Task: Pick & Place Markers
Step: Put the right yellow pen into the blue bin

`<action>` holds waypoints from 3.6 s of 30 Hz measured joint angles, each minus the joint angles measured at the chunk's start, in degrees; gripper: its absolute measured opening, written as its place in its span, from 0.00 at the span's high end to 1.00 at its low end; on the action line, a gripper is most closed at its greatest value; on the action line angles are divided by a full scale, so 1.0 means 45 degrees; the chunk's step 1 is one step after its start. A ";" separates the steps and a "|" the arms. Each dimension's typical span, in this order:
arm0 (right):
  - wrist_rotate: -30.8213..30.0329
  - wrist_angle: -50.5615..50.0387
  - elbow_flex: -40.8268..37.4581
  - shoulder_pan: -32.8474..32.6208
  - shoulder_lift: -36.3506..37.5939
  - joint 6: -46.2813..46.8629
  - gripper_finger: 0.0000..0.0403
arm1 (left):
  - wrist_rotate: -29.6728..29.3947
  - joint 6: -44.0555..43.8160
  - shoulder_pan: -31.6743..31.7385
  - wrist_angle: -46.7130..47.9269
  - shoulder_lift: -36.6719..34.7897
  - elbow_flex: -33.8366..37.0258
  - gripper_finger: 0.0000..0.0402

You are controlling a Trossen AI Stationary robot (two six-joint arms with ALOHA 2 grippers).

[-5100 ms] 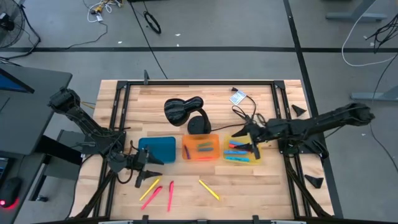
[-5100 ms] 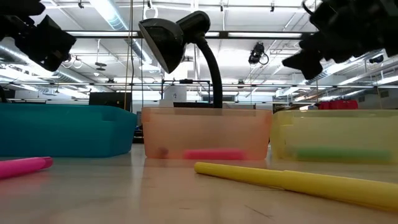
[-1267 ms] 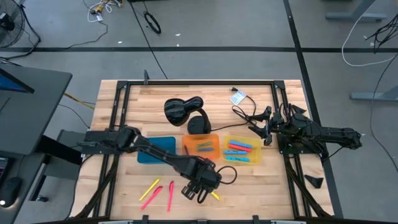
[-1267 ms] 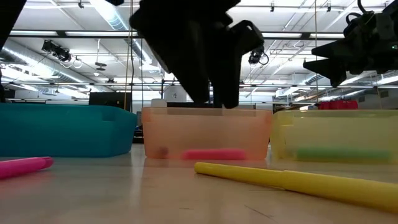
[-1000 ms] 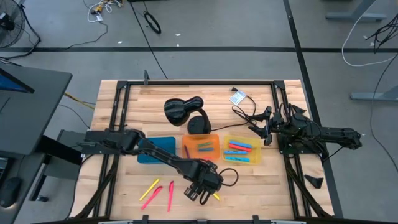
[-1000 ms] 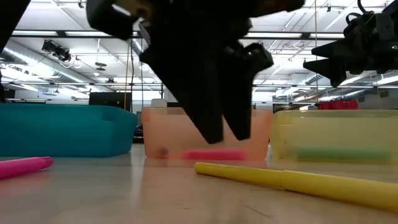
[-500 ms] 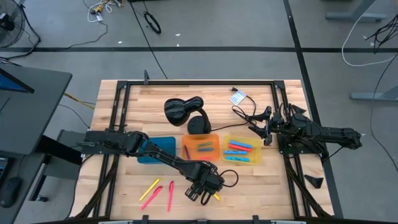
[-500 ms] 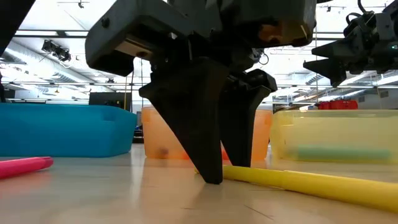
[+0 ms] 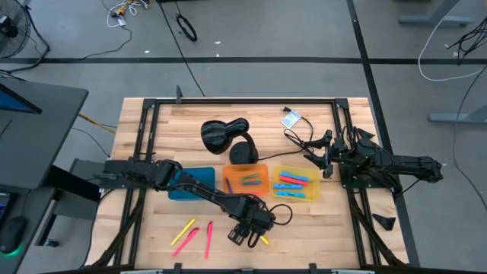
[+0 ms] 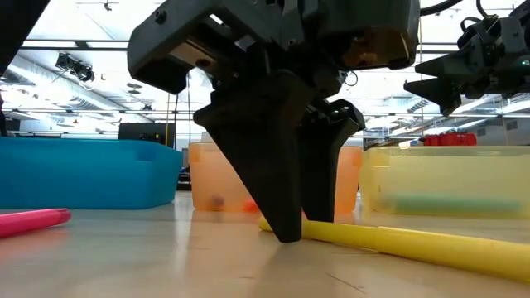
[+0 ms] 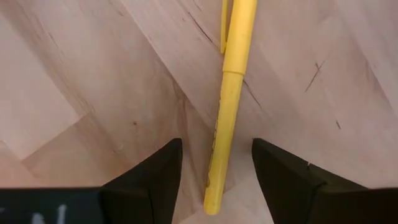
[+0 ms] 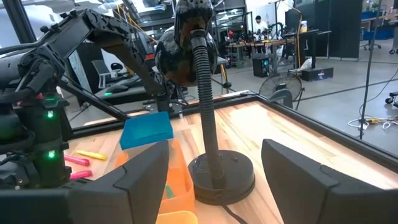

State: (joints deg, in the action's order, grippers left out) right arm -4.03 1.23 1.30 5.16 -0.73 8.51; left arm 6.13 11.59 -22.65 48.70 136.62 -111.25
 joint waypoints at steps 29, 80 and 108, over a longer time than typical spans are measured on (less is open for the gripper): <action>-0.0002 0.0000 0.0000 0.0000 0.0000 0.0000 0.36 | -0.0337 -0.0438 -0.0287 0.0230 -0.0090 0.0037 0.93; -0.0002 -0.0001 0.0000 0.0001 0.0005 -0.0003 0.36 | -0.3118 -0.4490 -0.0861 0.6488 -0.4783 0.2108 0.94; -0.0001 -0.0001 0.0000 -0.0002 0.0005 -0.0005 0.36 | -0.3764 -0.6527 0.0565 0.1950 -1.4352 1.3607 0.94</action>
State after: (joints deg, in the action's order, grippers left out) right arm -4.04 1.23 1.30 5.15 -0.71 8.49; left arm -10.81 -17.78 -20.11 57.47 72.03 -50.02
